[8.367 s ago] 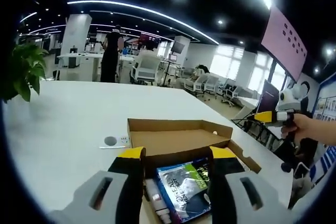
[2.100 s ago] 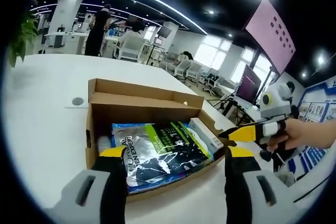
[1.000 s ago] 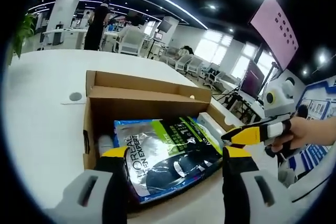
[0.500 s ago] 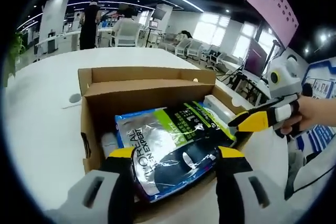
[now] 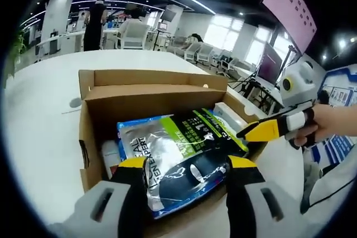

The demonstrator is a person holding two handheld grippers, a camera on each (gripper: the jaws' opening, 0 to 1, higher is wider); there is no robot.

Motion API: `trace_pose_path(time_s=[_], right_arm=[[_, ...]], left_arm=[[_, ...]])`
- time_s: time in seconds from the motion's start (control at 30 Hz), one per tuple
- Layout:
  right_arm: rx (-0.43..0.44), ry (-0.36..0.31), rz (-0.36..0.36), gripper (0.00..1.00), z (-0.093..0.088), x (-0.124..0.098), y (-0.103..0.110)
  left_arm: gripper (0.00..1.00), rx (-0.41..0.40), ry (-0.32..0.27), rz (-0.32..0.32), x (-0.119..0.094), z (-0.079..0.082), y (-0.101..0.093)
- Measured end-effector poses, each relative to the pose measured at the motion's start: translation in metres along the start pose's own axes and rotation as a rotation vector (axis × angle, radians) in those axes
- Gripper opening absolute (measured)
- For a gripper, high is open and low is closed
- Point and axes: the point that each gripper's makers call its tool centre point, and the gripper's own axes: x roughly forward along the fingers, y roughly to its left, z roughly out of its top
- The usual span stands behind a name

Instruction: Operate the shoe box by opening the lid, removing the specified soft item, and placing it in the target area until the item is outside and the box remains undamaged.

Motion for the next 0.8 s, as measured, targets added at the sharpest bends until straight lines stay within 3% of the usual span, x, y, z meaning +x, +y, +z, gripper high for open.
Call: trace_pose_path(time_s=[0.23,0.8], right_arm=[[-0.006,0.01,-0.032,0.24,0.001,0.002,-0.008],[0.062,0.049,-0.014,0.17,0.004,0.012,-0.007]], left_arm=[[0.55,0.008,-0.004,0.001,0.002,0.0,0.0],[0.55,0.008,-0.008,0.001,0.003,0.0,0.0]])
